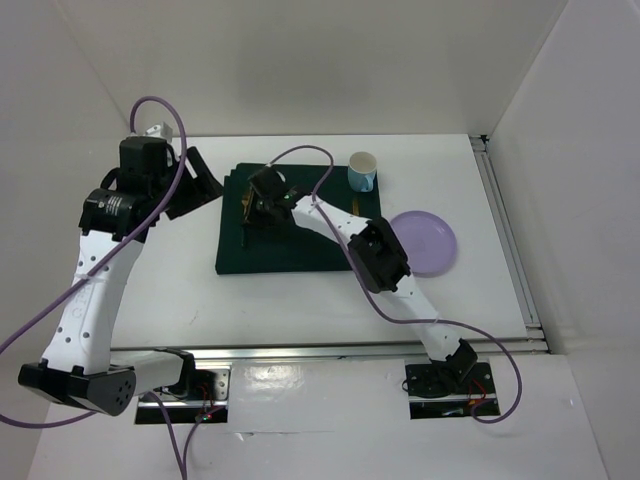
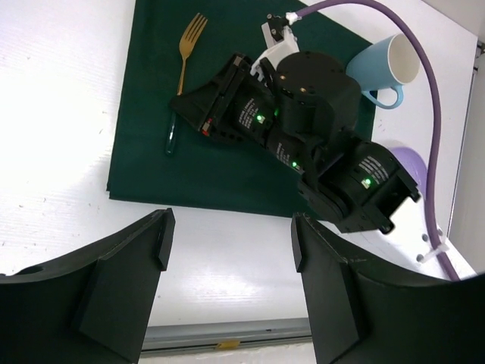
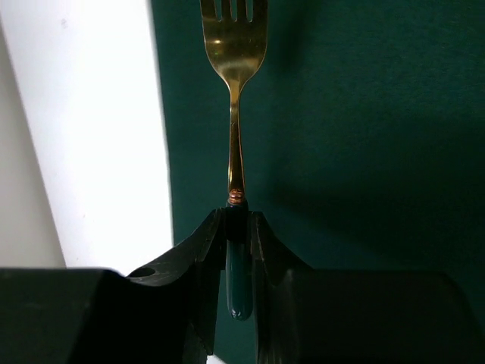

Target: Set the dinner table for one person

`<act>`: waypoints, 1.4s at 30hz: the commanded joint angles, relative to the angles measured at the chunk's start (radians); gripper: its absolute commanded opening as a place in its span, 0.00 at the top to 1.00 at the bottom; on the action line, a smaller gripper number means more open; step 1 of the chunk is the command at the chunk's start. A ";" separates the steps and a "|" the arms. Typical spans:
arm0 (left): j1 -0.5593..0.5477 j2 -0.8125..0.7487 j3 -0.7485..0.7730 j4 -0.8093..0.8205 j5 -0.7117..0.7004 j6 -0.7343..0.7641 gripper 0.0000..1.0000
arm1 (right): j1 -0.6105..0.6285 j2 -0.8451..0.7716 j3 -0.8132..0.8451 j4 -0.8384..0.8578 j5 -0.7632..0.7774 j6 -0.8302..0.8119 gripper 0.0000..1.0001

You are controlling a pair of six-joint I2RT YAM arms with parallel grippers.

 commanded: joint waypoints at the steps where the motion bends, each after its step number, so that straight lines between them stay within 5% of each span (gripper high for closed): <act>1: 0.004 -0.024 -0.003 0.016 0.025 -0.002 0.20 | 0.000 0.016 0.030 0.056 0.055 0.053 1.00; 3: 0.004 -0.024 -0.013 0.016 0.025 -0.002 0.20 | 0.000 0.016 0.021 0.056 0.055 0.053 1.00; 7: 0.004 -0.024 -0.023 0.016 0.015 -0.002 0.20 | -0.009 0.004 -0.010 0.056 0.045 0.033 0.51; 11: 0.004 -0.014 -0.014 0.016 0.015 0.007 0.20 | -0.009 -0.046 -0.010 0.056 0.045 0.005 0.27; 19: 0.004 -0.005 -0.005 0.050 0.077 -0.002 0.20 | -0.052 -0.331 -0.186 0.047 0.124 -0.120 0.29; 26: 0.004 0.022 -0.007 0.068 0.048 0.026 0.20 | -0.212 -0.800 -0.706 -0.062 0.291 -0.197 0.34; 33: 0.004 0.051 -0.026 0.097 0.059 0.037 0.20 | -0.526 -1.329 -1.192 -0.167 0.283 -0.116 0.36; 35: 0.004 0.051 -0.026 0.097 0.073 0.037 0.20 | -0.714 -1.417 -1.352 -0.158 0.220 -0.090 0.36; 42: -0.005 0.060 -0.068 0.122 0.131 0.026 0.20 | -0.971 -1.446 -1.510 -0.082 0.009 -0.044 0.37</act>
